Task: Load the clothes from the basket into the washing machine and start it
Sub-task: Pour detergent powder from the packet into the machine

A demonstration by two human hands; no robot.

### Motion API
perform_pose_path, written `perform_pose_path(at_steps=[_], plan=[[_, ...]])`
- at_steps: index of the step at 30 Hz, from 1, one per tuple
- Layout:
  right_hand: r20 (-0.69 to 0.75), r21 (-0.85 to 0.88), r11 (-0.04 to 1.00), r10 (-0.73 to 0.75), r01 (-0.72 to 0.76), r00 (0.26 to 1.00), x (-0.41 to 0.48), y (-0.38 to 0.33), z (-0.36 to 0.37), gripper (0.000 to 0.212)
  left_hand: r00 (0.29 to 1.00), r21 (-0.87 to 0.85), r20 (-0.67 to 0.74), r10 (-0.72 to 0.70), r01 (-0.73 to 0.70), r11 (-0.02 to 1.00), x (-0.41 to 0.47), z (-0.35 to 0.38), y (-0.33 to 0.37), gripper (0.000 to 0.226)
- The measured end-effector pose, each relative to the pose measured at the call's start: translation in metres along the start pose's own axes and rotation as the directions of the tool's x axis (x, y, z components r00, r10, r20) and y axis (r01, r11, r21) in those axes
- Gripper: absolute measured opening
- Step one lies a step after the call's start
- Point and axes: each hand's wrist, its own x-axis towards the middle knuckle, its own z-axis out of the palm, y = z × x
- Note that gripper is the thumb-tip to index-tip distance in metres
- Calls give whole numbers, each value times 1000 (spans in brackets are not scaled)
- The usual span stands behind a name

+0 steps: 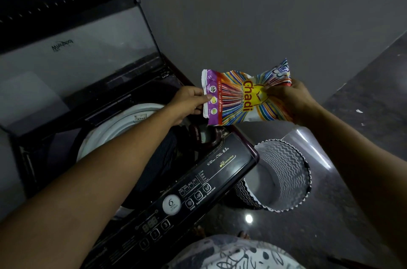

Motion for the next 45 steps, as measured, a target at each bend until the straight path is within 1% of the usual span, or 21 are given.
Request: perform_pose_path(at_steps=[5, 8, 12, 15, 17, 21, 24, 26, 28, 31, 35, 38, 41, 43, 45], plan=[[-19, 45, 999, 9, -8, 1000, -2, 3, -3, 39, 1000, 8, 13, 9, -9, 1000, 0, 1, 6, 26], [-31, 137, 990, 36, -31, 999, -3, 8, -6, 37, 999, -8, 21, 25, -25, 1000, -1, 2, 14, 26], [-39, 242, 966, 103, -90, 994, -5, 17, -9, 36, 997, -12, 45, 55, -54, 998, -5, 3, 33, 17], [54, 324, 938, 114, -126, 992, -3, 28, -14, 41, 996, 13, 43, 80, -81, 997, -11, 5, 53, 7], [129, 361, 919, 120, -160, 984, -3, 31, -16, 45, 995, 32, 41, 93, -95, 995, -14, 6, 67, 11], [262, 466, 857, 104, -221, 959, -6, 22, -15, 36, 993, 25, 7, 116, -116, 993, -22, 11, 102, 10], [318, 519, 818, 84, -248, 944, -9, 16, -14, 46, 992, 19, -17, 124, -124, 992, -31, 16, 130, 8], [351, 541, 799, 69, -262, 934, -9, 9, -16, 48, 991, 12, -35, 127, -127, 992, -38, 19, 152, 6], [411, 567, 770, 44, -293, 911, -10, 0, -15, 45, 991, 6, -48, 125, -125, 992, -47, 21, 170, 4], [487, 592, 736, -3, -327, 874, -12, -11, -12, 45, 986, -3, -95, 134, -135, 991, -62, 29, 193, 7], [561, 559, 745, -17, -364, 828, -10, -22, -3, 54, 975, -3, -163, 152, -154, 988, -82, 33, 216, 4], [611, 567, 722, -46, -397, 790, -14, -28, 8, 55, 964, -48, -212, 158, -171, 984, -99, 34, 223, 15], [645, 606, 669, -97, -431, 758, -22, -34, 22, 58, 956, -128, -229, 182, -215, 968, -124, 36, 223, 27], [681, 597, 651, -104, -468, 725, -30, -39, 33, 61, 946, -189, -246, 213, -262, 946, -141, 32, 218, 29], [719, 576, 643, -104, -505, 687, -39, -46, 45, 64, 922, -245, -319, 218, -302, 921, -159, 28, 211, 29]])
